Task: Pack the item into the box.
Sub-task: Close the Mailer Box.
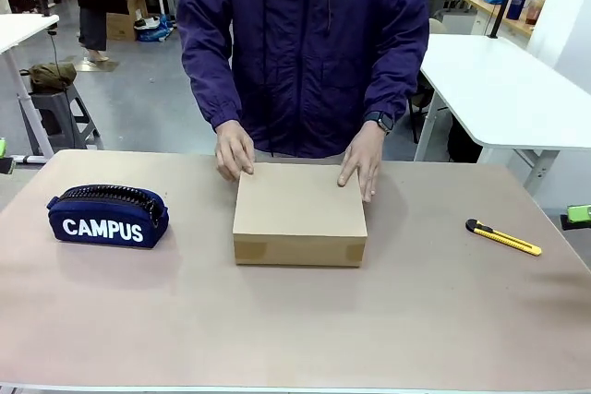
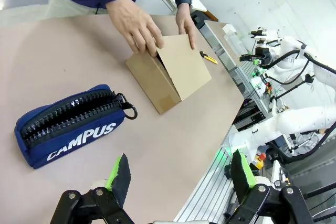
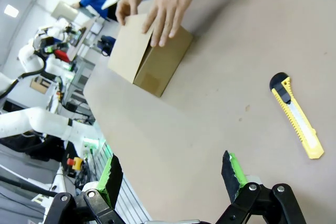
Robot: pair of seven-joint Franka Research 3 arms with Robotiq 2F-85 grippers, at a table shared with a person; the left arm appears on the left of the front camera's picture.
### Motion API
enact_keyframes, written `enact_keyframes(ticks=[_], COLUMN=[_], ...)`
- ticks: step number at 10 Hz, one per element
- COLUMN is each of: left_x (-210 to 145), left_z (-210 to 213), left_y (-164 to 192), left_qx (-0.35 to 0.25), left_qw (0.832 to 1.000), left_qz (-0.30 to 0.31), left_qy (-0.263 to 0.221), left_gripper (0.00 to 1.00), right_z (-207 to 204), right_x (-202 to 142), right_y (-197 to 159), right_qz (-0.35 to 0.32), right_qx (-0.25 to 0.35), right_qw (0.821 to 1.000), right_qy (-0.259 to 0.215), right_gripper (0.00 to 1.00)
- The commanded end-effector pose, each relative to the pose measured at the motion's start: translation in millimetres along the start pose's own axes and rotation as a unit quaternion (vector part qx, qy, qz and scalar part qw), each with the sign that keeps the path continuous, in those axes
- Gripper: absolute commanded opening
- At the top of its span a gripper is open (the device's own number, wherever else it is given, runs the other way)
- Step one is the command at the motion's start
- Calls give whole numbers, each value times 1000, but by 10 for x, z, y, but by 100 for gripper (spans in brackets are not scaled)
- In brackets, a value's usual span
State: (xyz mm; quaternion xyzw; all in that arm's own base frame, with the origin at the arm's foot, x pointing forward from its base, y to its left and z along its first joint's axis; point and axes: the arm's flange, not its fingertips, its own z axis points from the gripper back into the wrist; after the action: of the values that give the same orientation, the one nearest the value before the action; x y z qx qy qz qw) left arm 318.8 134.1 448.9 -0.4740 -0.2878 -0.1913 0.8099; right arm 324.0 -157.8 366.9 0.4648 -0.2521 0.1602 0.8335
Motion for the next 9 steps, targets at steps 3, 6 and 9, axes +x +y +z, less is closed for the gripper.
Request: enact_keyframes(ticks=[3, 6, 9], left_x=[-6, -6, -6], left_z=[25, 25, 25], left_y=[-24, -24, -24], left_qx=[-8, -8, -8], left_qw=[1000, 1000, 1000], left_qz=[1, 1, 1], left_qy=[-9, -9, -9], left_gripper=[100, 100, 100], right_z=[9, 9, 9], right_x=[-27, -27, -27], right_y=[21, 21, 21], right_qz=[0, 0, 0], right_qx=[-1, -1, -1], right_qw=[1000, 1000, 1000], right_qy=[-3, -3, -3], right_gripper=[100, 100, 100])
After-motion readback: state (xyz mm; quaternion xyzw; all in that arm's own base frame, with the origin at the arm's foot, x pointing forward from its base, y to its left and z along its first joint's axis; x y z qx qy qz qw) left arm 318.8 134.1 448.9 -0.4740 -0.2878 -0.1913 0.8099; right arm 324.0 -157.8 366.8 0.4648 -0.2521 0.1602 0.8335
